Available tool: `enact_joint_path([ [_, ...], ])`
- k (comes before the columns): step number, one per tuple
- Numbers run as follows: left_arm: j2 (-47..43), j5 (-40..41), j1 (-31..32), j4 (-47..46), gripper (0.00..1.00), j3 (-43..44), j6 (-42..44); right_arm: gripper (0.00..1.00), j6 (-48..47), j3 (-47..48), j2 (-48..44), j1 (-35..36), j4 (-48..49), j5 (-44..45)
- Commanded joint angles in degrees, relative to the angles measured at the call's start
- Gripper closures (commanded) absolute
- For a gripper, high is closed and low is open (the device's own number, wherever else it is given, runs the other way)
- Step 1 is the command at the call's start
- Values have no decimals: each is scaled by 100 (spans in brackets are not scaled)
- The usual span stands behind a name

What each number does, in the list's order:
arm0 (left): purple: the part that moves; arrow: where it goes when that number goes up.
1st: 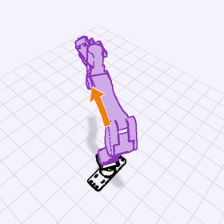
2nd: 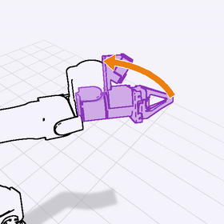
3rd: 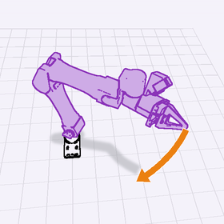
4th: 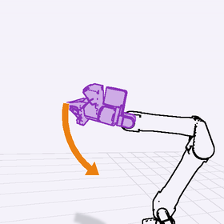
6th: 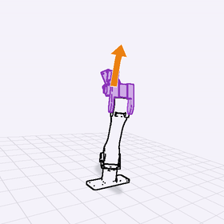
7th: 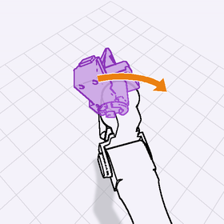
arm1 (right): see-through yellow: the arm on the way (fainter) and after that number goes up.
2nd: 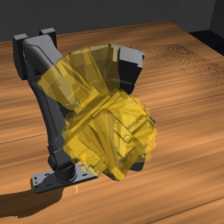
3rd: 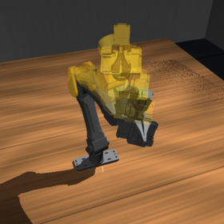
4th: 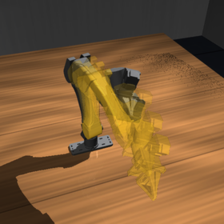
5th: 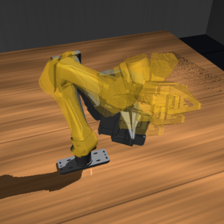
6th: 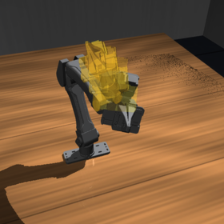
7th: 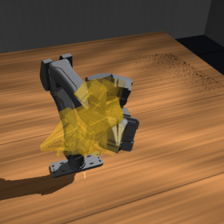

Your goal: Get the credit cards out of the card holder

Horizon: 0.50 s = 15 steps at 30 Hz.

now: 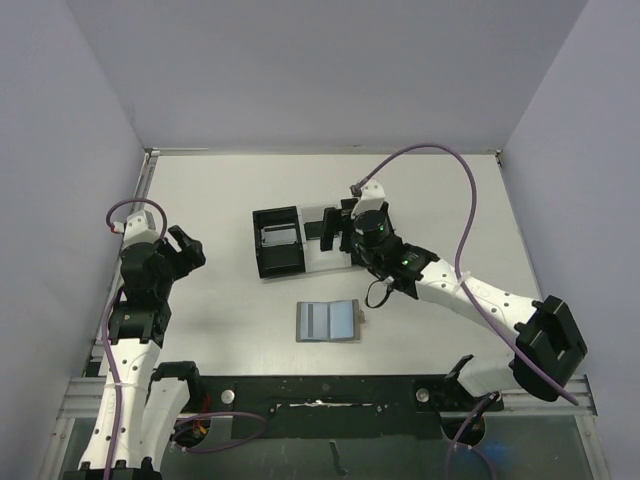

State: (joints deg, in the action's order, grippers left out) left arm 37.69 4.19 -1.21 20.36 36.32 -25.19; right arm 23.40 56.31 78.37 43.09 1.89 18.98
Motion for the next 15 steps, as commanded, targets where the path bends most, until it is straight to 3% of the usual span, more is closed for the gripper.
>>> enact_joint_path([
  [1, 4, 28, -2, -344, 27, 42, 76, 1, 1885, -200, -123, 537, -947, 621],
  [8, 50, 43, -2, -251, 27, 43, 84, 7, 3335, -537, -159, 1624, -1585, 1966],
  [13, 133, -64, -19, -201, 27, 112, 49, 18, 3101, -592, 197, 2160, -1244, 1850],
  [15, 100, -154, -19, -211, 27, 81, 50, 28, 3135, -549, 457, 2159, -1327, 1610],
])
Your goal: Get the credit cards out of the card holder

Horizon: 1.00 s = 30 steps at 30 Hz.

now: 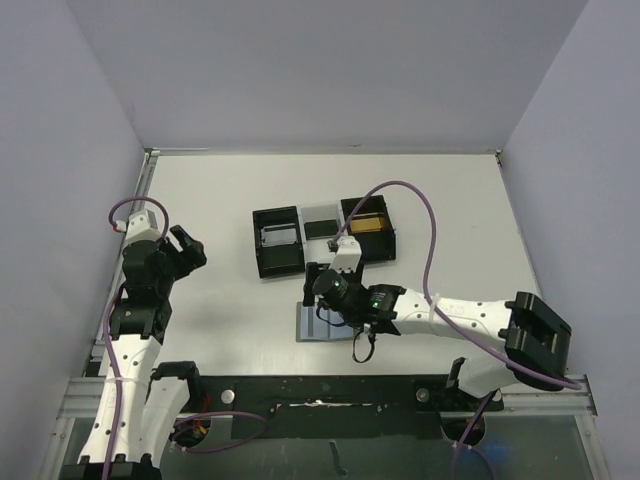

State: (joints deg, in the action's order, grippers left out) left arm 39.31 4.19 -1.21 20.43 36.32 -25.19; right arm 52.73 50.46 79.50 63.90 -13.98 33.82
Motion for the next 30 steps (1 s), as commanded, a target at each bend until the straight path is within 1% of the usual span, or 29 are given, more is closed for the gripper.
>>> enact_joint_path([
  [1, -71, -189, -13, -230, 27, 78, 49, 31, 306, 92, 423, 113, 136, 94],
  [3, -97, -204, -15, -221, 27, 61, 54, 36, 416, 67, 492, 228, 239, -25],
  [5, -104, -205, -11, -223, 27, 43, 49, 36, 659, 32, 603, 317, 271, -95],
  [8, -46, -227, -11, -231, 27, 50, 48, 34, 989, 204, 988, 377, 33, -230],
  [13, 24, -334, -2, -205, 27, 60, 58, 34, 1182, 485, 1432, 435, -403, -160],
  [18, 3, -338, -2, -192, 27, 60, 58, 34, 1360, 531, 1672, 448, -577, -9],
  [25, 44, -414, -2, -248, 27, 42, 60, 33, 1341, 502, 2011, 371, -553, -188],
  [27, 94, -487, -2, -252, 27, 42, 58, 34, 1406, 557, 2125, 380, -708, -118],
  [30, 166, -625, -2, -254, 27, 59, 60, 40, 1420, 484, 2200, 398, -620, -117],
])
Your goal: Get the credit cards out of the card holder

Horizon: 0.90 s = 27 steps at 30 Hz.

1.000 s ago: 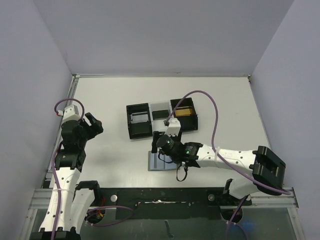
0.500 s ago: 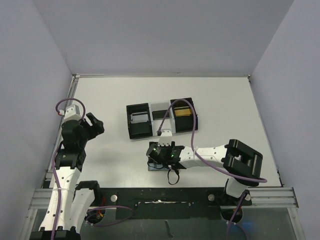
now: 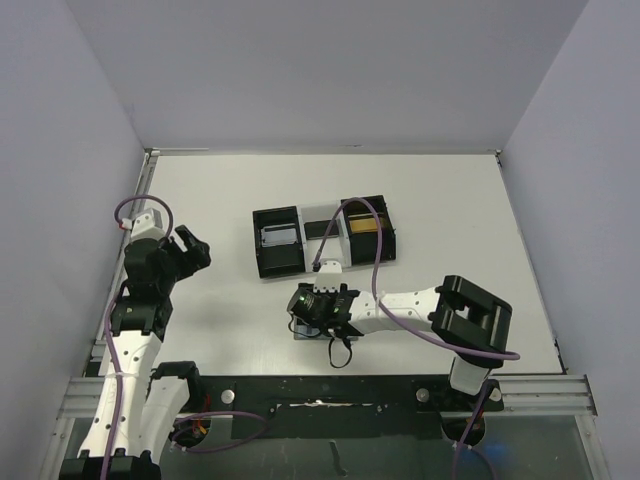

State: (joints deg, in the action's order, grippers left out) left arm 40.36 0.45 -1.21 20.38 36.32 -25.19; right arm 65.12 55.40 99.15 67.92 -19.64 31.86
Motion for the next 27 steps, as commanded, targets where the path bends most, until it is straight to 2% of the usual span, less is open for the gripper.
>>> enact_joint_path([
  [1, 68, -276, -2, -247, 27, 60, 59, 43, 114, -45, 231, -6, 18, 41],
  [3, 62, -300, -4, -251, 27, 59, 58, 52, -14, -84, 159, -12, 119, -52],
  [8, 71, -642, 26, -287, 27, 22, 58, 58, -334, -149, -45, -76, 345, -242],
  [13, 224, -1612, 193, -430, 28, -65, -226, 76, -457, -590, -377, -236, 1015, -607],
  [16, 290, -2588, 279, -914, 35, -423, -717, 86, -392, -914, -485, -342, 1434, -784],
  [19, 319, -2925, 797, -1341, 41, -784, -1096, 95, -430, -1281, -557, -485, 2060, -1199],
  [22, 404, -2483, 1626, -1681, 46, -1040, -1363, 100, -359, -1548, -573, -606, 2375, -1468],
  [25, 614, -1887, 2416, -1844, 49, -1163, -1485, 100, -227, -1779, -604, -763, 2534, -1657],
  [27, 832, -1666, 2939, -2294, 51, -1383, -1693, 100, -99, -2105, -678, -927, 3042, -1891],
])
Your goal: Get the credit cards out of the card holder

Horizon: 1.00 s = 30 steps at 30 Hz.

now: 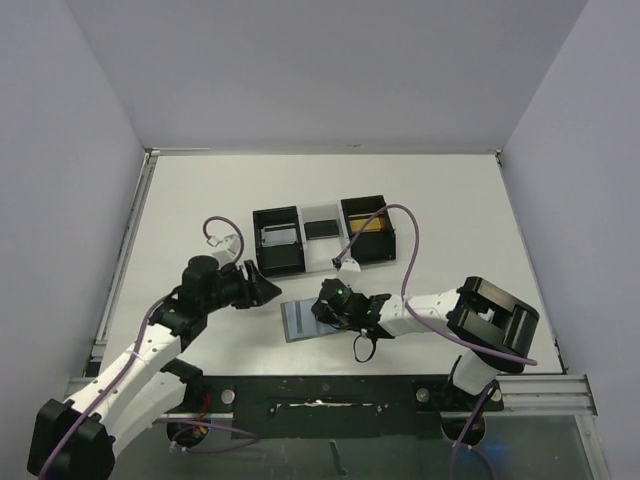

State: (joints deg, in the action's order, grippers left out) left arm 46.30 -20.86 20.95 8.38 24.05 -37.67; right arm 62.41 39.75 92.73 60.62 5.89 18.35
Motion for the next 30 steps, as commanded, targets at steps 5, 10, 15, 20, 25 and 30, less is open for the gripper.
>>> enact_joint_path([
  [5, 857, 695, 1422, -1987, 55, -501, -831, 100, 392, -1095, -79, -436, 1243, -927],
  [10, 1423, 792, 1812, -2981, 55, -652, -1194, 100, 439, -1160, -22, -497, 1375, -1018],
  [15, 1741, 1386, 1904, -3407, 57, -988, -1740, 100, 519, -1190, -57, -443, 1295, -636],
  [20, 1833, 1685, 1913, -3800, 57, -1212, -1894, 100, 509, -1034, 35, -403, 1092, -587],
  [25, 2042, 1551, 1915, -4050, 57, -1236, -1907, 100, 500, -961, 135, -416, 1058, -664],
  [30, 2239, 1400, 1913, -4300, 58, -1271, -1955, 100, 553, -1039, 150, -452, 1137, -721],
])
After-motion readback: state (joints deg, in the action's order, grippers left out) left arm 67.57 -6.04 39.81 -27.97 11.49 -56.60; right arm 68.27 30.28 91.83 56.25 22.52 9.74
